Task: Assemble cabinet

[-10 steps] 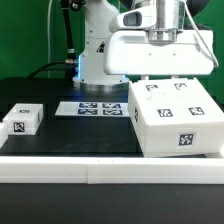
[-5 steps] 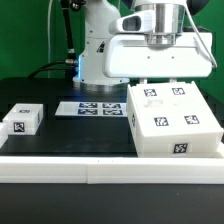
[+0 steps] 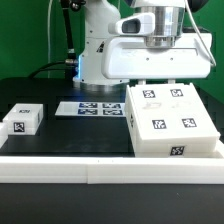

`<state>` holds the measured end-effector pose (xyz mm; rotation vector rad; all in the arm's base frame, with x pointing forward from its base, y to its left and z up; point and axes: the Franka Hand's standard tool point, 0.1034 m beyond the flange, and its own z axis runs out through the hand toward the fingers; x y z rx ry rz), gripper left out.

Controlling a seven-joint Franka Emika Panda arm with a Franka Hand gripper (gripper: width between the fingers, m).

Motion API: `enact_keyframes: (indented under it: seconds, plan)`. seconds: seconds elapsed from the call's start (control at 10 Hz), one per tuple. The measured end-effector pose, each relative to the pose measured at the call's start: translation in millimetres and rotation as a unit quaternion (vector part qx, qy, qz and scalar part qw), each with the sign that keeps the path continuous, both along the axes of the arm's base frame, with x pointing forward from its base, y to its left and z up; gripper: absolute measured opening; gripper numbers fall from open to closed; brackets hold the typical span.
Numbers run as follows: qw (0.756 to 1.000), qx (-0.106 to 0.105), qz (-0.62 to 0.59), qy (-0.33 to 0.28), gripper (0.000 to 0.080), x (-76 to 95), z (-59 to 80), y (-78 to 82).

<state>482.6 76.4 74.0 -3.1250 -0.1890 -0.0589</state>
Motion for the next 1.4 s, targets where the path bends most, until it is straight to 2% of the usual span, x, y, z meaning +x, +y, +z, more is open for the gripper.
enact_keyframes:
  seconds: [0.2, 0.7, 0.9, 1.1, 1.4]
  plan:
    - [1.0, 0.003, -0.009, 0.026, 0.0212, 5.5, 18.3, 2.1]
    - [0.999, 0.001, -0.006, 0.033, 0.0211, 1.2, 11.4, -0.2]
    - [0.999, 0.003, -0.006, 0.037, 0.021, 5.6, 19.7, 1.5]
    - [0.999, 0.005, -0.006, 0.046, 0.021, 22.8, 36.7, 4.1]
    - [0.999, 0.005, -0.006, 0.044, 0.0194, 18.0, 31.3, 3.1]
